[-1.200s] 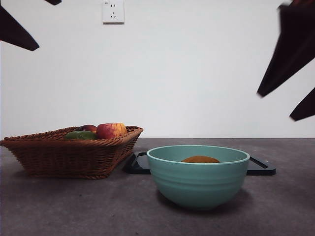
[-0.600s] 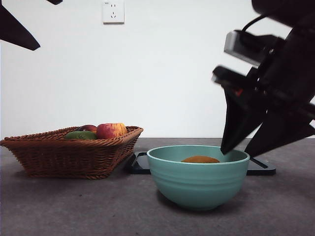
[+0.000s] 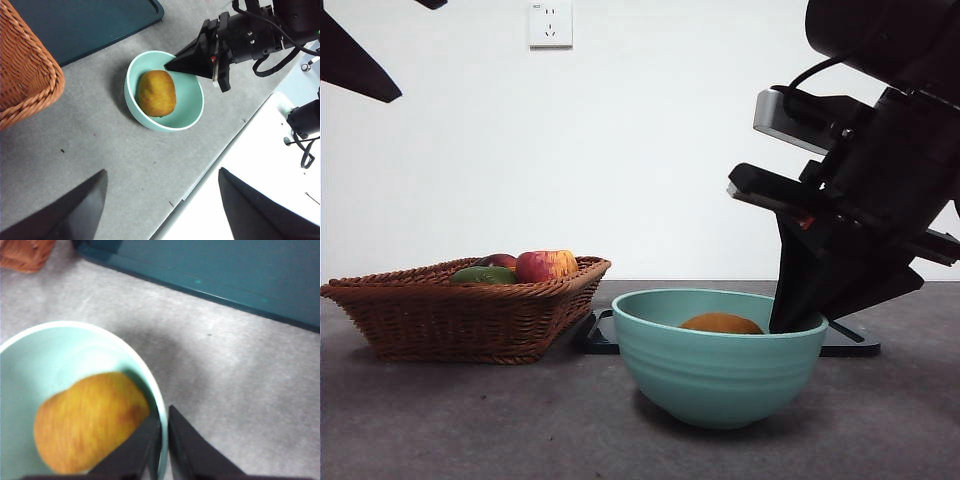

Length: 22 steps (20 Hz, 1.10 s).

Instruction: Pick up the wifruite, put it on the bowl, pick up the plate, put it on desk

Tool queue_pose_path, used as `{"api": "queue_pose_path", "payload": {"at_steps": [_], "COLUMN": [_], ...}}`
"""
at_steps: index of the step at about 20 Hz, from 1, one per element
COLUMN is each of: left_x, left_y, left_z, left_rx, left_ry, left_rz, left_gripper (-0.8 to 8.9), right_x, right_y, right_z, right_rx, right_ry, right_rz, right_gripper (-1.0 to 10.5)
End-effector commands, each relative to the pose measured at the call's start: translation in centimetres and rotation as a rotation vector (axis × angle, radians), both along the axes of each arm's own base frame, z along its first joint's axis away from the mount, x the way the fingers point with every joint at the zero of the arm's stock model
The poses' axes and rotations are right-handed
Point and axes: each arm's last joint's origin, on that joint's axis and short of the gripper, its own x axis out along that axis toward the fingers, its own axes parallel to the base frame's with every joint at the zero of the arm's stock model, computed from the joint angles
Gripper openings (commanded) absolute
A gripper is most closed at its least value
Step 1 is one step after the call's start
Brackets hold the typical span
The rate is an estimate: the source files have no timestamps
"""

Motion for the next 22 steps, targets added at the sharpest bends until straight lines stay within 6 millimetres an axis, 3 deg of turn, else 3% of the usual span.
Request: {"api": "queue_pose_path", "payload": {"at_steps": [1,10,16,22], "left_x": [0.1,0.1,0.1,0.0], "left_y": [-0.1,-0.1,-0.1,-0.1], "left_z": [0.2,0.2,0.2,0.2], "left_rx": [-0.001,-0.001,0.001,0.002], "left_ry": [-0.017,-0.017,-0.016,-0.015], "left_rz": [-0.018,-0.019,-0.019,-0.02], "left_gripper": [3.44,3.44,3.44,3.44], "right_x": [0.1,2.8,7.6,12.8], "right_y": [0.4,-0.4,-1.5,-0.8], "right_z": [0.9,5.0,6.6,5.3], "right_rx": [0.033,0.074,0.033,0.002], "right_ry": [-0.03,-0.141,-0.168,-0.124], "right_rz": [0.0,-0.057,-0.115,-0.133], "right_gripper": [0.1,0.1,0.1,0.1]}}
